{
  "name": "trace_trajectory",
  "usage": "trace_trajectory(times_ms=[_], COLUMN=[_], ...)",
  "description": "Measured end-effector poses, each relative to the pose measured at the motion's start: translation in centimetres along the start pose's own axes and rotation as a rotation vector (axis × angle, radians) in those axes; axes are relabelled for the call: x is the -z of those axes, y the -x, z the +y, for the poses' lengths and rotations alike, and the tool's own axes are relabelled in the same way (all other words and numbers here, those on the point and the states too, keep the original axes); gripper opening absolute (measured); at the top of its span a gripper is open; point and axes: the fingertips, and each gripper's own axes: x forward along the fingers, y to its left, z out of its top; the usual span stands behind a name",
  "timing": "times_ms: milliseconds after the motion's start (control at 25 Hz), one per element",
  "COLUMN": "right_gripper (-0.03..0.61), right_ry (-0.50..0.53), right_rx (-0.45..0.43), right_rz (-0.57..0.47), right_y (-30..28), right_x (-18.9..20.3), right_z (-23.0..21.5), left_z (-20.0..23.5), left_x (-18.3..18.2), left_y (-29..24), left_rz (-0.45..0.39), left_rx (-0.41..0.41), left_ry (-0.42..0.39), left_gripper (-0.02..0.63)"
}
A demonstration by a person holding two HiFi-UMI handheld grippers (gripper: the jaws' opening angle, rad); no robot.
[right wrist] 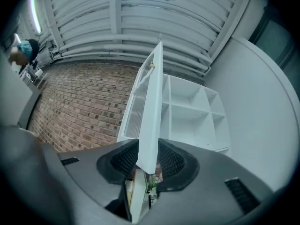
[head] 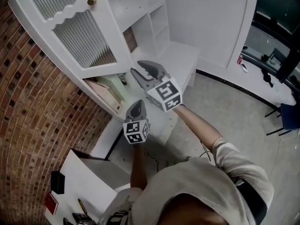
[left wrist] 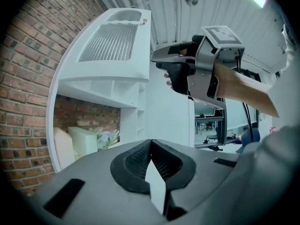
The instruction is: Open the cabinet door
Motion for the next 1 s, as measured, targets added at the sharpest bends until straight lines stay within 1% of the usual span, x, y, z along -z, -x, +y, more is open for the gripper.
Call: trace_trajectory(times_ms=[80, 120, 160, 240, 320, 360, 480, 520, 560, 720, 840, 1000], right_gripper=[0.144, 0.151, 0.173, 0.320, 0.301, 0.277, 0.220, 0.171, 0.155, 0.143, 0.133, 0.137], right_ry=[0.017, 0.016, 0.003, -0.045, -0.059, -0.054, -0.033, -0.027, -0.021, 0.006, 0.031, 0.065], right_rx=[-0.015, -0.035, -0.067, -0.129, -0.140, -0.137, -0.105, -0.096, -0.096, -0.143, -0.179, -0.227], right_rz=[0.023, 0.047, 0.070, 0.088, 0.084, 0.082, 0.064, 0.055, 0.048, 0.038, 0.028, 0.017], right_y=[-0.2, -0.6, -1.2, -2.6, -3.3, -3.5, -3.7, -3.7, -3.6, -3.0, -2.2, -0.6], right_x=[0.3, 0.6, 0.9, 1.1, 1.2, 1.2, 1.0, 1.0, 0.8, 0.4, -0.1, -0.3], right_z=[-0.4, -0.3, -0.2, 0.3, 0.5, 0.6, 0.6, 0.5, 0.6, 2.2, 3.6, 5.3], left_z=[-0.6, -0.8, -1.0, -1.3, -1.4, -1.1, 0.3, 0.7, 1.0, 1.0, 0.1, -1.2], left_x=[-0.2, -0.3, -0.4, -0.6, -0.2, 0.0, 0.6, 0.6, 0.6, 0.3, 0.1, 0.0], left_y=[-0.3, -0.4, -0.5, -0.4, 0.2, 0.4, 0.7, 0.7, 0.6, 0.0, -0.5, -0.9], left_rz=[0.003, 0.003, 0.001, 0.000, 0.004, 0.006, 0.014, 0.014, 0.013, 0.011, 0.009, 0.005], left_rx=[0.010, 0.012, 0.013, 0.013, 0.006, 0.000, -0.022, -0.025, -0.026, -0.012, 0.009, 0.032], left_ry=[-0.011, -0.013, -0.014, -0.019, -0.017, -0.012, 0.000, 0.003, 0.006, 0.004, 0.000, -0.005], left_gripper=[0.026, 0.026, 0.026, 0.026, 0.026, 0.026, 0.026, 0.026, 0.026, 0.026, 0.026, 0.026])
